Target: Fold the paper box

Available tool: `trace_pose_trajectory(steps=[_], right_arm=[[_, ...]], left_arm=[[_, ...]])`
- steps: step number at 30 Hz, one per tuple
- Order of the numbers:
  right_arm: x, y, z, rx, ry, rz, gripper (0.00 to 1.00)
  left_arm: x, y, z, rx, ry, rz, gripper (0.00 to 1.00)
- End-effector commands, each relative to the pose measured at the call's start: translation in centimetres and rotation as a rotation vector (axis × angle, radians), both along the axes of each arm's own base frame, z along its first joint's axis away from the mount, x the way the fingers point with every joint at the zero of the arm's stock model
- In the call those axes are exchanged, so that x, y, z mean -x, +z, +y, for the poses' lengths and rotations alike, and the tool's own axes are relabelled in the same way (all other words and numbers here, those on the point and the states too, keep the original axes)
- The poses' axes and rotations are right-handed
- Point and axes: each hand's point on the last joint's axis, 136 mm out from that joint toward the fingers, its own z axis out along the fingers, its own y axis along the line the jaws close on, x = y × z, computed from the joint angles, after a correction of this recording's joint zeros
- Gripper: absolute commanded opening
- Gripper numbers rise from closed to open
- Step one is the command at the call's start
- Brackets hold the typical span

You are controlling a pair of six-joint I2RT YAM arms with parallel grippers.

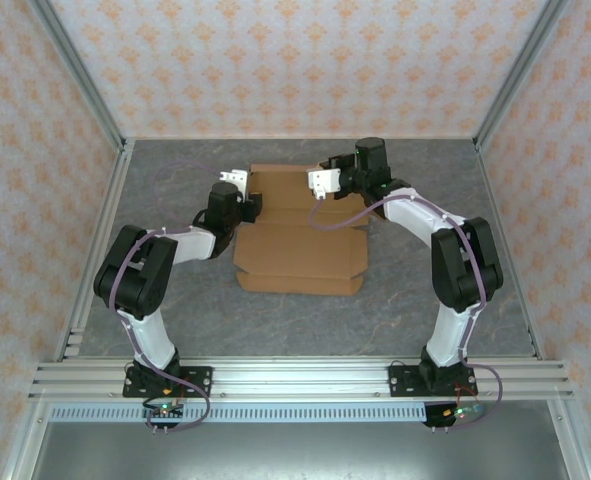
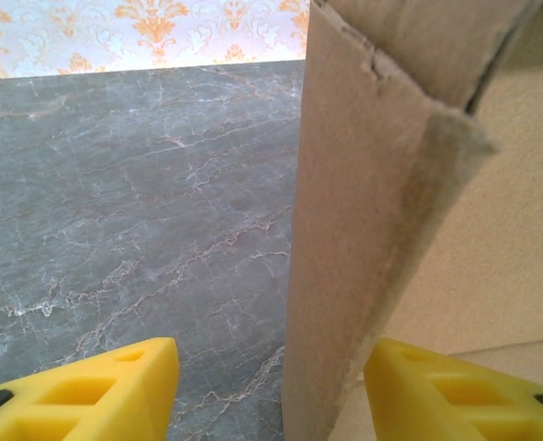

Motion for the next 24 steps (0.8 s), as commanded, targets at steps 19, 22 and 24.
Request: trace_pose_trajectory(steps=[19, 22, 24], right_arm=[[0.4, 2.1, 1.3, -0.024, 0.056, -0.164, 0.0], [0.7, 2.1, 1.4, -0.026, 0.055, -0.188, 0.0], [0.9, 2.0, 1.4, -0.029, 0.052, -0.189, 0.0]], left_arm=[[-1.0, 0.6, -0.3, 0.028, 0.043, -0.007, 0.47], [-0.4, 0.8, -0.3, 0.071, 0.05, -0.029, 0.47], [0.3, 1.0, -0.1, 0.107, 0.06, -0.048, 0.47]])
